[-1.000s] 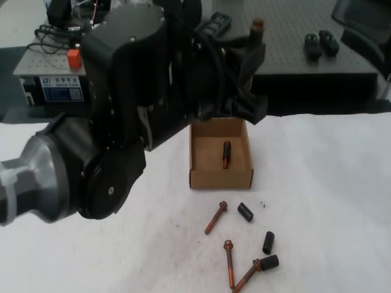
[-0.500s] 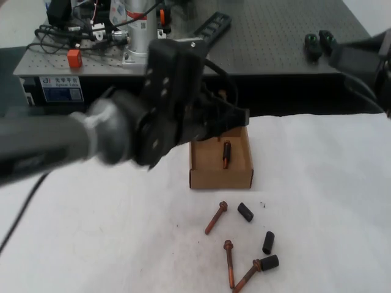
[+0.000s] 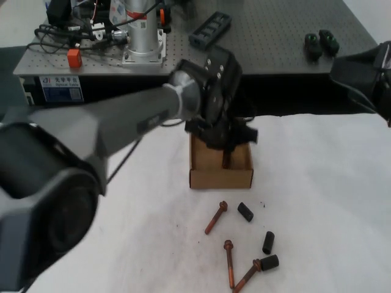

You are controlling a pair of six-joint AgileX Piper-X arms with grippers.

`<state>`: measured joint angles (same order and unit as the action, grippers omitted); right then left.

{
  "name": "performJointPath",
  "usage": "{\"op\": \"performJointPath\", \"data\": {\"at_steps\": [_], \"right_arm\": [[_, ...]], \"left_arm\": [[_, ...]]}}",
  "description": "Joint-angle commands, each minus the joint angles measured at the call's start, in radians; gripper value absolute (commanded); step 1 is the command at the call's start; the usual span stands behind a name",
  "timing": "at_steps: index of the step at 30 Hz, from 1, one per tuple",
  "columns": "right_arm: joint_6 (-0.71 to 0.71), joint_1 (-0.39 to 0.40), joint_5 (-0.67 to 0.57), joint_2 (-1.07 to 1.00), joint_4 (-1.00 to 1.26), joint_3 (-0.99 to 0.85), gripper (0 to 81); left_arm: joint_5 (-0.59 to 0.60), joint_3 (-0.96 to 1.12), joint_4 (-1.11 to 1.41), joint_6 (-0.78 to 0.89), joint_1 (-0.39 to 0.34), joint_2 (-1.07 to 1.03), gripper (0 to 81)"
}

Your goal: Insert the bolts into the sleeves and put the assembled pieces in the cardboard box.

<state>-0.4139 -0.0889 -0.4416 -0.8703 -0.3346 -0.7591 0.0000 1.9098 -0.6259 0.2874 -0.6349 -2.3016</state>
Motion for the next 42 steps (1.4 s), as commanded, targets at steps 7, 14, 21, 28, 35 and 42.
{"op": "performJointPath", "data": {"at_steps": [7, 14, 21, 28, 35, 42], "right_arm": [[0.071, -0.005, 0.056, 0.001, -0.100, -0.001, 44.9], [0.275, 0.011, 0.201, -0.092, -0.327, -0.001, 44.9], [0.436, 0.111, 0.232, -0.360, -0.406, -0.042, 44.9], [0.573, 0.250, 0.307, -0.680, -0.436, -0.233, 39.8], [0.599, 0.321, 0.341, -0.914, -0.455, -0.452, 39.8], [0.656, 0.371, 0.453, -1.072, -0.520, -0.576, 39.8]], "left_arm": [[0.012, 0.055, -0.031, 0.020, 0.023, -0.057, 3.1], [0.087, 0.057, -0.033, 0.060, 0.022, -0.050, 36.3], [0.066, 0.062, -0.110, 0.055, 0.034, 0.051, 34.4], [-0.027, -0.026, -0.187, -0.051, 0.064, 0.237, 31.4], [-0.042, -0.320, -0.149, -0.064, 0.088, 0.472, 31.4], [-0.069, -0.545, -0.102, -0.088, 0.098, 0.677, 31.4]]}}
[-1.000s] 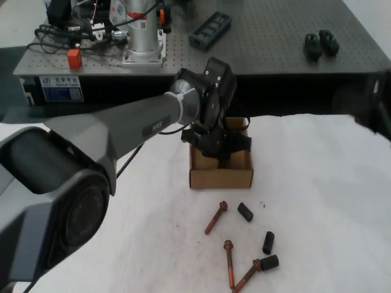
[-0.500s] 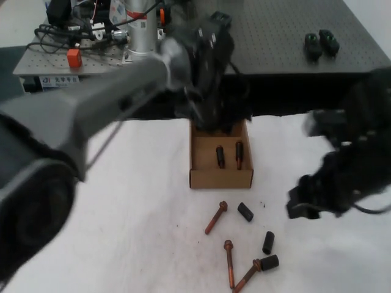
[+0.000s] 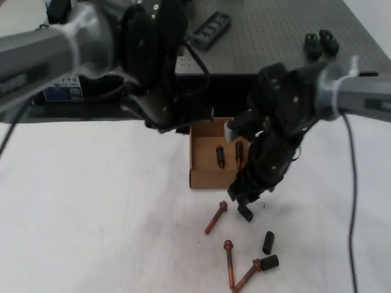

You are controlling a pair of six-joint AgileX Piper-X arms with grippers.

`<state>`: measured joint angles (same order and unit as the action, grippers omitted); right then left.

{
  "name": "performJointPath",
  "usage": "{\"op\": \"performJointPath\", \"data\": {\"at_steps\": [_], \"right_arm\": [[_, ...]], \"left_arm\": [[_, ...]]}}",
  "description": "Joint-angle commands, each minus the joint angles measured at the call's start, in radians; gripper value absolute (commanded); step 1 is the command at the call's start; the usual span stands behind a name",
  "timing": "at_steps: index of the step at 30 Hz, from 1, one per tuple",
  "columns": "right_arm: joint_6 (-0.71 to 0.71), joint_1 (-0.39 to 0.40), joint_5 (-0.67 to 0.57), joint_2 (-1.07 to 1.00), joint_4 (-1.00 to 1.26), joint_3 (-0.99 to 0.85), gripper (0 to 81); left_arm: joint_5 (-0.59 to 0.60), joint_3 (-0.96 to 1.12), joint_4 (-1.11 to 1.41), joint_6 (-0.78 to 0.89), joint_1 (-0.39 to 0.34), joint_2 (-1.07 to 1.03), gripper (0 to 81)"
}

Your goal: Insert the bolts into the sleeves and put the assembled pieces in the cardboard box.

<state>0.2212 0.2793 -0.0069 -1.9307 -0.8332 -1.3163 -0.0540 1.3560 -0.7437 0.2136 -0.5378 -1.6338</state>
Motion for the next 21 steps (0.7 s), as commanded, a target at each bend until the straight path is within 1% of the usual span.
{"op": "performJointPath", "data": {"at_steps": [1, 6, 8, 11, 14, 18, 20, 21], "right_arm": [[0.025, 0.005, 0.021, -0.025, -0.024, -0.023, 39.8], [0.026, 0.009, 0.051, -0.064, -0.051, -0.024, 39.6], [0.026, 0.013, 0.057, -0.075, -0.064, -0.024, 38.3], [0.026, 0.014, 0.056, -0.085, -0.074, -0.024, 30.0], [0.028, 0.014, 0.056, -0.090, -0.065, -0.024, 20.0], [0.073, 0.014, 0.056, -0.090, -0.054, -0.024, 8.7], [0.079, 0.014, 0.061, -0.090, -0.061, -0.024, 1.6], [0.079, 0.014, 0.060, -0.087, -0.067, -0.024, 3.0]], "left_arm": [[-0.022, -0.013, 0.016, -0.017, 0.006, 0.033, 31.4], [-0.032, -0.101, 0.016, -0.020, 0.036, 0.125, 31.4], [-0.032, -0.128, 0.020, -0.020, 0.056, 0.154, 31.4], [-0.024, -0.152, 0.020, -0.023, 0.085, 0.175, 31.4], [0.035, -0.161, 0.008, -0.057, 0.104, 0.173, 31.4], [0.054, -0.161, -0.011, -0.129, 0.106, 0.159, 31.4], [0.080, -0.161, -0.003, -0.153, 0.106, 0.149, 31.4], [0.103, -0.161, 0.007, -0.165, 0.104, 0.142, 31.4]]}}
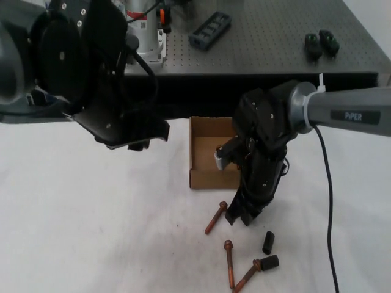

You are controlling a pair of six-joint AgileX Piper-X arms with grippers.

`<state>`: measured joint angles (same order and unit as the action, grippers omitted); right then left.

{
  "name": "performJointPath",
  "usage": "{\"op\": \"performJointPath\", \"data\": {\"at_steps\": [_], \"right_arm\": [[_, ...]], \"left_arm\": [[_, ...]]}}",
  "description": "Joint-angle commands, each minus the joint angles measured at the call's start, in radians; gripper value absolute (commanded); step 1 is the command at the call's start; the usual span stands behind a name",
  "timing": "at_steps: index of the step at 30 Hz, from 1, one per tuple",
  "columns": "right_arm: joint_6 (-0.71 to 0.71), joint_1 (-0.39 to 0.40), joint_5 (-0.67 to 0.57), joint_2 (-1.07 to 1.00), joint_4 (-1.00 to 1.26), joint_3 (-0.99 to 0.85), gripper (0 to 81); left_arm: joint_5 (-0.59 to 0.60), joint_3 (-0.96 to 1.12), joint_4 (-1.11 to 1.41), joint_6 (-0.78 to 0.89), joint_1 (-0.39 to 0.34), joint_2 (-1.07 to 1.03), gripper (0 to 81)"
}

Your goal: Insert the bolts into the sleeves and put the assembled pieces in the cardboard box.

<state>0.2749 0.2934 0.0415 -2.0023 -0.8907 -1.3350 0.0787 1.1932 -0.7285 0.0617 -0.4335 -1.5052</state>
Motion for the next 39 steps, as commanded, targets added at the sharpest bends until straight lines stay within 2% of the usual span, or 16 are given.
{"op": "performJointPath", "data": {"at_steps": [1, 8, 15, 19, 25, 30, 37, 39], "right_arm": [[0.022, -0.005, 0.012, -0.009, -0.018, -0.005, 5.0], [-0.082, -0.068, -0.071, 0.196, 0.000, 0.067, 5.0], [-0.176, -0.166, -0.078, 0.521, -0.003, 0.265, 5.0], [-0.240, -0.211, -0.081, 0.685, -0.009, 0.362, 5.0], [-0.246, -0.243, -0.081, 0.838, -0.019, 0.418, 5.0], [-0.246, -0.244, -0.081, 0.861, -0.019, 0.418, 5.0], [-0.246, -0.244, -0.081, 0.861, -0.023, 0.418, 5.0], [-0.244, -0.244, -0.081, 0.861, -0.023, 0.418, 5.0]], "left_arm": [[-0.007, 0.002, 0.002, -0.022, -0.001, 0.004, 31.4], [0.161, 0.013, 0.083, -0.062, -0.012, -0.116, 31.4], [0.226, 0.150, 0.019, -0.130, -0.114, -0.322, 31.4], [0.225, 0.284, -0.044, -0.138, -0.177, -0.452, 31.4], [0.212, 0.447, -0.112, -0.172, -0.228, -0.600, 31.4], [0.128, 0.494, -0.131, -0.182, -0.232, -0.657, 31.4], [0.107, 0.493, -0.135, -0.186, -0.232, -0.686, 31.3], [0.110, 0.493, -0.138, -0.186, -0.232, -0.691, 27.7]]}}
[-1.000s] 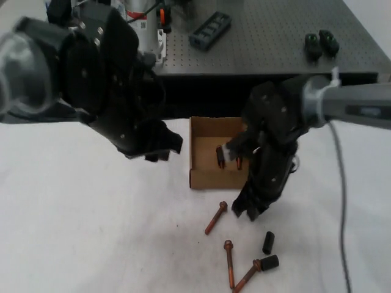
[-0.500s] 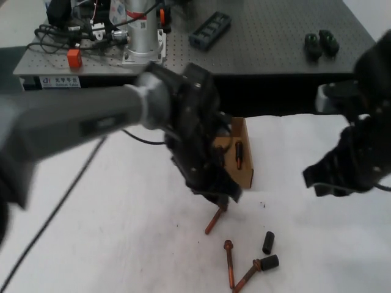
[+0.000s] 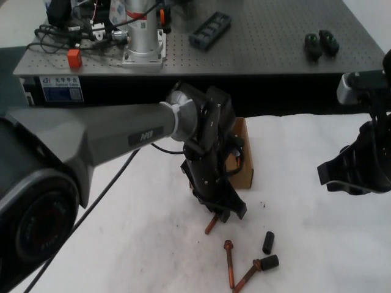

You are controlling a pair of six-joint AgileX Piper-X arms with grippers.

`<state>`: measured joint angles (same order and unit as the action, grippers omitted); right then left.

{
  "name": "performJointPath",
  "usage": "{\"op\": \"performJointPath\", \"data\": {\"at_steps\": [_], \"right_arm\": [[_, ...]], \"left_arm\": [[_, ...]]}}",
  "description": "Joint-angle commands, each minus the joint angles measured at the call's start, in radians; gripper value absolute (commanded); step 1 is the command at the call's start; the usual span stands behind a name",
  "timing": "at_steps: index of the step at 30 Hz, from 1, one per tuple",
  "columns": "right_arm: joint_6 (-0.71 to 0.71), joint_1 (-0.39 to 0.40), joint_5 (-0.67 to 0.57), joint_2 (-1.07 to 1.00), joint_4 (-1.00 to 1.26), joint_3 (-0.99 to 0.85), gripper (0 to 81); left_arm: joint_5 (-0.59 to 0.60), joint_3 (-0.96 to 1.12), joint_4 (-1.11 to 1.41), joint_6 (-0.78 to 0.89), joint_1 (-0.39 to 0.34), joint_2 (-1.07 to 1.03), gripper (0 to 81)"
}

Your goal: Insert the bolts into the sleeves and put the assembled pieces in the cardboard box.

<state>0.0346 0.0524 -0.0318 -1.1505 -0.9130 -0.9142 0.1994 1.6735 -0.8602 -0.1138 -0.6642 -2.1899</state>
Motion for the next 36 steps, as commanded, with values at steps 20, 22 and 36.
{"op": "performJointPath", "data": {"at_steps": [20, 22, 36], "right_arm": [[0.010, -0.003, -0.059, 0.009, 0.029, -0.003, 5.0], [0.009, -0.003, -0.137, 0.009, 0.053, -0.003, 5.0], [-0.204, 0.270, -0.531, 0.011, 0.464, 0.131, 5.0]], "left_arm": [[0.022, 0.015, -0.046, 0.066, 0.011, 0.038, 0.6], [0.060, 0.009, -0.029, 0.126, 0.030, 0.110, 0.6], [0.550, -0.597, 0.989, 0.776, 0.167, 0.676, 0.6]]}}
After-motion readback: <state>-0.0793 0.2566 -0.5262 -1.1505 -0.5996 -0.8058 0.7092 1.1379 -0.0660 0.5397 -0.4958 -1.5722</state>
